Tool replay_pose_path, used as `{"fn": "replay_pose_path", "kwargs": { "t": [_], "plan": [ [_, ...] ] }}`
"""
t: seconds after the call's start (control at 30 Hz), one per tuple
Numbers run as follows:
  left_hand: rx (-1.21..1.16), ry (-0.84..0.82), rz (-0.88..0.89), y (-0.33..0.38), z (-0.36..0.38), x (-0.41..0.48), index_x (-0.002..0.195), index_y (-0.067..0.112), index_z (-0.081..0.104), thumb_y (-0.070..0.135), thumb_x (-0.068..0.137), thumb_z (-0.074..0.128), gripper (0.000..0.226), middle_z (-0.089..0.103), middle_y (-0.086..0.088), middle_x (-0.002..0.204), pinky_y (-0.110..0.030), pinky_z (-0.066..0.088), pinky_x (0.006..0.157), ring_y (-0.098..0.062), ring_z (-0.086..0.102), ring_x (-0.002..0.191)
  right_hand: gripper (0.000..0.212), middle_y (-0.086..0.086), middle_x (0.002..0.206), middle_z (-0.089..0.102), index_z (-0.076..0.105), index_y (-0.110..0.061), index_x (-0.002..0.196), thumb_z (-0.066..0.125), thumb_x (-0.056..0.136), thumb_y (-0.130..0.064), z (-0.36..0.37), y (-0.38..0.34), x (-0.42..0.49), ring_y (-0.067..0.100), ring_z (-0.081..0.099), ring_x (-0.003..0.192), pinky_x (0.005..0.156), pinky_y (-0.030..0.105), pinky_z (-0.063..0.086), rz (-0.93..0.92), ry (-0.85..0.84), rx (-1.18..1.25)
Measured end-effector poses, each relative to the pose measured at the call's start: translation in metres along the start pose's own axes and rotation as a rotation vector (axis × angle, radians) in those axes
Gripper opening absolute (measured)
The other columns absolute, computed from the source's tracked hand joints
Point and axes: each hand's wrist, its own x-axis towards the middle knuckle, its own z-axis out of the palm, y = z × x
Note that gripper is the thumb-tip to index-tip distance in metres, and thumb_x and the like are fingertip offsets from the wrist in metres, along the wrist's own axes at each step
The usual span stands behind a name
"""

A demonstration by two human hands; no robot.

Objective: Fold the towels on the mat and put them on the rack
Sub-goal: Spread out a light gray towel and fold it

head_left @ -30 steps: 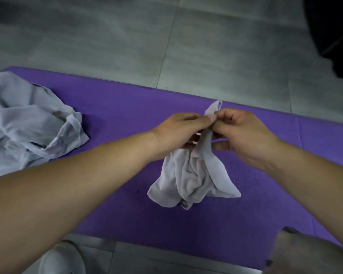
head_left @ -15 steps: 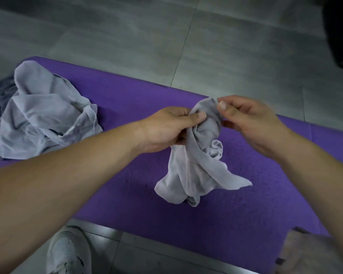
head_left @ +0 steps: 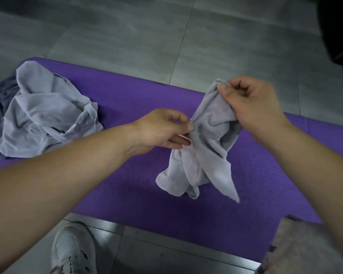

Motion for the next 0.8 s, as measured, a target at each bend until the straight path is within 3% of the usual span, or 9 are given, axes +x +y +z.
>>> {"fn": "replay_pose_path", "kwargs": {
  "t": [0.1, 0.2, 0.27, 0.37, 0.47, 0.6, 0.7, 0.8],
  "plan": [
    [-0.263, -0.077, 0.032, -0.005, 0.002, 0.003, 0.106, 0.009, 0.060, 0.016, 0.102, 0.057, 0.009, 0.070, -0.018, 0.108, -0.048, 0.057, 0.097, -0.038, 0.071, 0.104, 0.020, -0.001, 0.072, 0.064, 0.072, -0.019, 0.083, 0.069, 0.094, -0.035, -0.007, 0.004, 0.002, 0.010, 0.057, 0.069, 0.064, 0.027, 0.049, 0.033, 0.044, -0.041],
    [-0.350, -0.047, 0.089, -0.005, 0.002, 0.008, 0.089, 0.011, 0.060, 0.018, 0.103, 0.053, 0.016, 0.066, -0.009, 0.091, -0.039, 0.057, 0.081, -0.024, 0.065, 0.086, 0.027, -0.005, 0.070, 0.060, 0.071, -0.014, 0.083, 0.067, 0.095, -0.037, -0.011, 0.010, 0.004, 0.007, 0.054, 0.065, 0.062, 0.024, 0.048, 0.058, 0.084, -0.096],
    [-0.350, -0.056, 0.097, -0.004, 0.001, 0.008, 0.091, 0.008, 0.064, 0.023, 0.100, 0.058, 0.018, 0.069, -0.005, 0.091, -0.034, 0.057, 0.077, -0.020, 0.066, 0.087, 0.028, -0.005, 0.071, 0.063, 0.071, -0.012, 0.084, 0.065, 0.096, -0.036, -0.014, 0.013, 0.005, 0.004, 0.056, 0.065, 0.061, 0.021, 0.048, 0.065, 0.113, -0.103],
    [-0.195, -0.226, 0.011, -0.003, -0.002, 0.003, 0.118, -0.003, 0.063, 0.030, 0.091, 0.067, 0.043, 0.073, -0.012, 0.115, -0.036, 0.058, 0.090, -0.026, 0.071, 0.107, 0.028, 0.007, 0.077, 0.067, 0.072, -0.009, 0.089, 0.063, 0.098, -0.033, -0.017, 0.020, 0.005, 0.007, 0.059, 0.069, 0.064, 0.025, 0.050, 0.057, 0.129, -0.102],
    [0.121, -0.405, -0.125, -0.006, -0.009, -0.006, 0.120, 0.004, 0.068, 0.025, 0.095, 0.066, 0.033, 0.075, -0.007, 0.117, -0.032, 0.057, 0.093, -0.022, 0.071, 0.110, 0.022, 0.005, 0.078, 0.069, 0.073, -0.017, 0.089, 0.063, 0.098, -0.034, -0.012, 0.025, 0.007, 0.007, 0.060, 0.070, 0.066, 0.024, 0.051, 0.035, 0.094, -0.128],
    [0.384, -0.427, -0.215, -0.018, -0.032, -0.016, 0.109, 0.016, 0.073, 0.026, 0.091, 0.073, 0.020, 0.077, 0.001, 0.108, -0.033, 0.055, 0.095, -0.015, 0.073, 0.105, 0.025, 0.001, 0.083, 0.068, 0.072, -0.017, 0.094, 0.058, 0.100, -0.036, -0.012, 0.026, 0.015, 0.006, 0.058, 0.073, 0.065, 0.015, 0.044, -0.046, 0.186, -0.331],
    [0.370, -0.359, -0.194, -0.038, -0.050, -0.030, 0.103, 0.015, 0.077, 0.031, 0.088, 0.076, 0.022, 0.078, 0.000, 0.105, -0.030, 0.051, 0.095, -0.015, 0.072, 0.102, 0.033, 0.002, 0.082, 0.064, 0.070, -0.011, 0.090, 0.056, 0.100, -0.039, -0.019, 0.031, 0.023, 0.011, 0.056, 0.077, 0.068, 0.023, 0.039, -0.042, 0.235, -0.434],
    [0.180, -0.257, -0.111, -0.069, -0.071, -0.043, 0.107, 0.009, 0.077, 0.035, 0.085, 0.074, 0.034, 0.076, -0.008, 0.112, -0.032, 0.049, 0.099, -0.019, 0.070, 0.108, 0.040, 0.002, 0.075, 0.055, 0.067, -0.006, 0.082, 0.066, 0.092, -0.045, -0.014, 0.045, 0.025, 0.013, 0.049, 0.071, 0.066, 0.028, 0.038, 0.109, 0.102, -0.310]
  ]
}}
